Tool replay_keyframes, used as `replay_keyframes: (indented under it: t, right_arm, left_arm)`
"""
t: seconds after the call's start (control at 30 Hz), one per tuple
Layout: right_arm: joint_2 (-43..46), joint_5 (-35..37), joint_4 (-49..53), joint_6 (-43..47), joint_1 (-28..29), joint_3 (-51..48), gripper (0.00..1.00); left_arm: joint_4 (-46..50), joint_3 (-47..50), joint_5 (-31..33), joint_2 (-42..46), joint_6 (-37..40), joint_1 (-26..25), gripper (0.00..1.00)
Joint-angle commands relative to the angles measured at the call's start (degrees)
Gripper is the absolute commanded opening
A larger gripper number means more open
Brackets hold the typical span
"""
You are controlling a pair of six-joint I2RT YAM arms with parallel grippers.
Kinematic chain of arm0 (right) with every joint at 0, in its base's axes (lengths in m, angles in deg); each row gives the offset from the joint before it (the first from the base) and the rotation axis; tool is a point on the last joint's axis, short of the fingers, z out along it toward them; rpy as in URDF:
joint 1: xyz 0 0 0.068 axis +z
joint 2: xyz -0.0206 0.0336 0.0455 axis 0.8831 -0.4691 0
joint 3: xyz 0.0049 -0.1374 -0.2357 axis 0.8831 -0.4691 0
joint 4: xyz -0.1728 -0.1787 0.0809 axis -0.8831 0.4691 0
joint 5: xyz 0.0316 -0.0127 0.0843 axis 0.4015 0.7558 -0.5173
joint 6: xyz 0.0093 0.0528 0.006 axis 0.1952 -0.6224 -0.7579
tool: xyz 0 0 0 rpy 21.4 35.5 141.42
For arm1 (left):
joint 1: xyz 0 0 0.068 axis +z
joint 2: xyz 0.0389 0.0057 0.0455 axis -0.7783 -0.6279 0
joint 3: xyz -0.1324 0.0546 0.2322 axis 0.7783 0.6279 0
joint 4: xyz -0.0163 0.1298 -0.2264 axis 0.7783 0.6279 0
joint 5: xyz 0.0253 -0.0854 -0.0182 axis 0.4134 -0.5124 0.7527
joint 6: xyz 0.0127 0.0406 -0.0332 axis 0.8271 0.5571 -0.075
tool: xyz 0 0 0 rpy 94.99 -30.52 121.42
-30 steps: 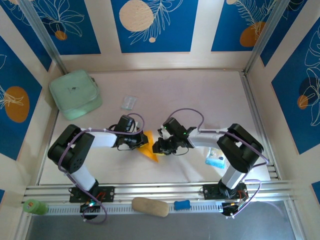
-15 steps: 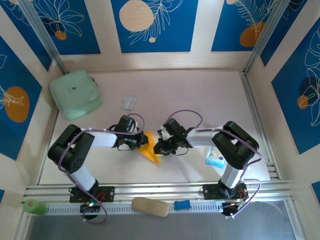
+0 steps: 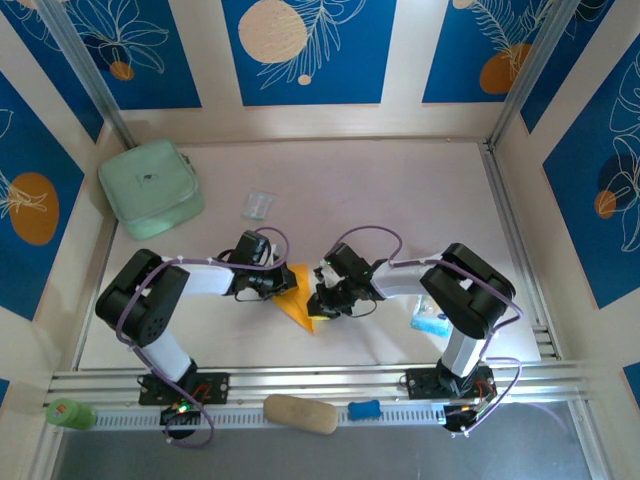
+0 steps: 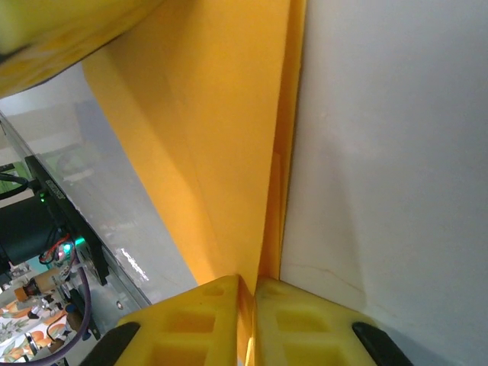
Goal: Fold a paper plane with a square sheet of paper (pick it up from the middle)
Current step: Perform the fourth fold on the wing at the bottom-center of the table.
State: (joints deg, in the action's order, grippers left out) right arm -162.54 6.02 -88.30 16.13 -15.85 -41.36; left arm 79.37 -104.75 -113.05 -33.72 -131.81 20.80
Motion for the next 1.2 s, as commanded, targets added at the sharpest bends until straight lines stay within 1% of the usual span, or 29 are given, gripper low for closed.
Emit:
replay_keyframes:
  t: [0.0,0.07,0.17,0.23,0.43,0.47,0.57,0.7,0.77,0.83,0.9,1.07,1.17]
  right_arm:
    - [1.31,-0.35,4.27,0.56,0.67,-0.35,0.15]
    - [1.21,-1.04,3.84,0.89,0.91,-0.56,0.09]
    - [1.12,-1.24,3.27,0.64,1.13,-1.44,0.07]
    - [0.98,-1.63,3.16,0.58,1.11,-1.89,0.07]
    - [3.81,-1.10,3.74,0.37,1.28,-2.52,0.14]
    - [4.09,-1.50,3.79,0.63,1.36,-2.44,0.13]
    - [3.50,-2.86,3.39,1.02,1.66,-2.57,0.08]
    - [1.20,-4.96,2.89,1.21,2.49,-2.80,0.08]
    - [0.55,-4.73,3.03,1.23,2.78,-3.02,0.08]
    - [0.61,-4.08,3.53,1.19,2.78,-3.15,0.11]
    - [1.37,-3.45,4.16,1.35,2.73,-3.17,0.12]
    - [2.39,-3.79,4.78,1.91,2.95,-2.90,0.12]
    - [0.81,-4.55,4.87,2.28,3.13,-3.04,0.10]
  left_arm:
    - [0.09,0.79,1.05,-0.29,0.24,-0.28,0.05]
    - [0.09,0.80,1.02,-0.28,0.28,-0.24,0.05]
    - [0.01,0.95,1.20,-0.08,0.15,-0.28,0.05]
    - [0.06,0.99,1.35,0.02,0.15,-0.28,0.05]
    - [1.65,0.18,2.11,-0.13,0.68,-0.24,0.04]
    - [1.74,0.12,2.16,-0.19,0.68,-0.25,0.04]
    - [1.48,0.25,2.03,-0.40,0.52,-0.27,0.04]
    - [1.04,1.11,2.20,-0.08,0.16,-0.28,0.04]
    - [1.11,1.18,2.35,-0.02,0.15,-0.23,0.04]
    - [1.22,1.14,2.36,0.15,0.22,-0.28,0.04]
    - [1.43,1.09,2.34,0.30,0.24,-0.22,0.04]
    - [1.39,1.23,2.34,0.37,0.15,-0.28,0.04]
    - [1.40,1.38,2.49,0.64,0.15,-0.27,0.04]
